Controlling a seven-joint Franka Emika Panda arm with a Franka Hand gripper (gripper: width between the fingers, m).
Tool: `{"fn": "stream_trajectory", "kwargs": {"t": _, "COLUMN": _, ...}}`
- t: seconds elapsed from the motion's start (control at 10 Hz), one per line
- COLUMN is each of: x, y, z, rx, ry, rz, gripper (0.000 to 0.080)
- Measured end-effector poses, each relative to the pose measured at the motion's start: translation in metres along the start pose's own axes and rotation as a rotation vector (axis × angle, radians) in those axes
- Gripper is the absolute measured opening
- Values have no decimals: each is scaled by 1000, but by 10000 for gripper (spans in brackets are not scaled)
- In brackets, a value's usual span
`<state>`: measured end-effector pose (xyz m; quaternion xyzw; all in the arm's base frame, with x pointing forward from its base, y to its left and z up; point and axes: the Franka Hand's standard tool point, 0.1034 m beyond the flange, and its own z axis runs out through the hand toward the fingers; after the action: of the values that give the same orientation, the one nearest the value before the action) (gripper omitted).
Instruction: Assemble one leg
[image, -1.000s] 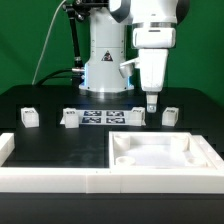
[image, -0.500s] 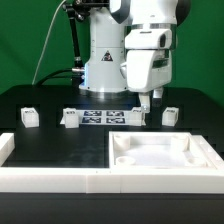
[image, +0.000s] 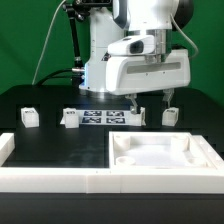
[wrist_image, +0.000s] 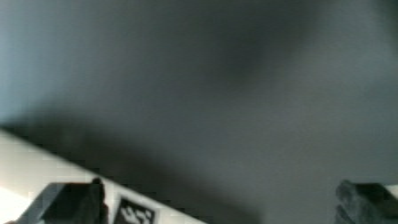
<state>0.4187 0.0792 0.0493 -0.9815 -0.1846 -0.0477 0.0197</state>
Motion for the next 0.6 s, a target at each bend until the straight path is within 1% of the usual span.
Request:
{"fn": "stream_trajectory", "kwargs": {"t": 0.1, "x": -1, "y": -1, "z": 1, "rx": 7, "ry": -2, "rz": 99, "gripper": 648}}
{"fn": "stream_trajectory", "kwargs": {"t": 0.4, "x": -2, "y": 0, "z": 1, "rx": 13, "ry": 4, "rz": 317, "gripper": 648}}
{"fn": "stream_trajectory", "kwargs": {"t": 0.5, "x": -11, "y": 2, "z": 4, "rx": 15, "ry": 9, "rz": 454, "gripper": 648}}
{"fn": "stream_trajectory", "kwargs": {"t": 0.6, "x": -20, "y": -3, "z": 7, "rx": 22, "ry": -4, "rz": 540, "gripper": 648}}
